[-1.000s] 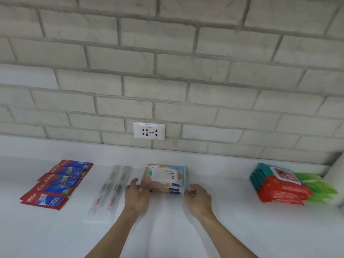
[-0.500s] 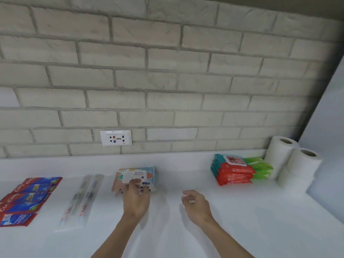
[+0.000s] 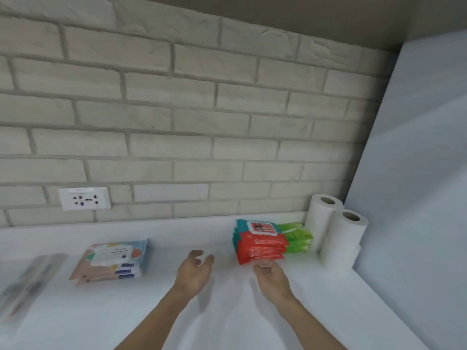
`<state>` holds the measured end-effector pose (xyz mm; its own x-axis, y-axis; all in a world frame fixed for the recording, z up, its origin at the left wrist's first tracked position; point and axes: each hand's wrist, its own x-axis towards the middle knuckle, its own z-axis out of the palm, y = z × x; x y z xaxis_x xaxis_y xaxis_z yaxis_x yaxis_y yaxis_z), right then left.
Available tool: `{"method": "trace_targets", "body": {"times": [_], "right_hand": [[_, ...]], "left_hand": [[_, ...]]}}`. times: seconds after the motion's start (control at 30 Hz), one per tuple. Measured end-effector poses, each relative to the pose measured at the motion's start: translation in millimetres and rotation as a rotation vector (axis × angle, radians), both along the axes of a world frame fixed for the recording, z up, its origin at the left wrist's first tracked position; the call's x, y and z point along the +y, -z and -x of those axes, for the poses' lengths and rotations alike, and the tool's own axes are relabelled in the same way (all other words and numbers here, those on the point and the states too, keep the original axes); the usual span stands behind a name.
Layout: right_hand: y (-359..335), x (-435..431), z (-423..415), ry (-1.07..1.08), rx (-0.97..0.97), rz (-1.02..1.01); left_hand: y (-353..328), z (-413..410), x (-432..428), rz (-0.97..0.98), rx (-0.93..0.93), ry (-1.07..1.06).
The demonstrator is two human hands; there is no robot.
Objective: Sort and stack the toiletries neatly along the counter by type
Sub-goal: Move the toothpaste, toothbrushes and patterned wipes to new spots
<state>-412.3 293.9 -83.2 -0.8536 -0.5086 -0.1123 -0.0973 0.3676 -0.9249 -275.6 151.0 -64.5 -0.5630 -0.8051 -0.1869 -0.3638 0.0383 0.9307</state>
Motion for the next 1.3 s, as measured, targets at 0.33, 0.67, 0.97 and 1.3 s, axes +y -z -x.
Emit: {"method": "trace_targets", "body": {"times": [0.33, 0.67, 0.97, 1.3], "right_hand": [[16, 13, 79, -0.014, -0.196, 0.014], [34, -5, 116, 0.086, -0.149, 0.287], [51, -16, 128, 0.068, -0.111, 0.169], [51, -18, 133, 0.039, -0.108, 0.183]], "left_hand": [[-2, 74, 23, -0.125, -0.040, -0.011], [4, 136, 16, -0.265, 0.035, -0.067], [16, 176, 3, -0.242, 0.045, -0.078], [32, 182, 2, -0.169, 0.059, -0.151]]}}
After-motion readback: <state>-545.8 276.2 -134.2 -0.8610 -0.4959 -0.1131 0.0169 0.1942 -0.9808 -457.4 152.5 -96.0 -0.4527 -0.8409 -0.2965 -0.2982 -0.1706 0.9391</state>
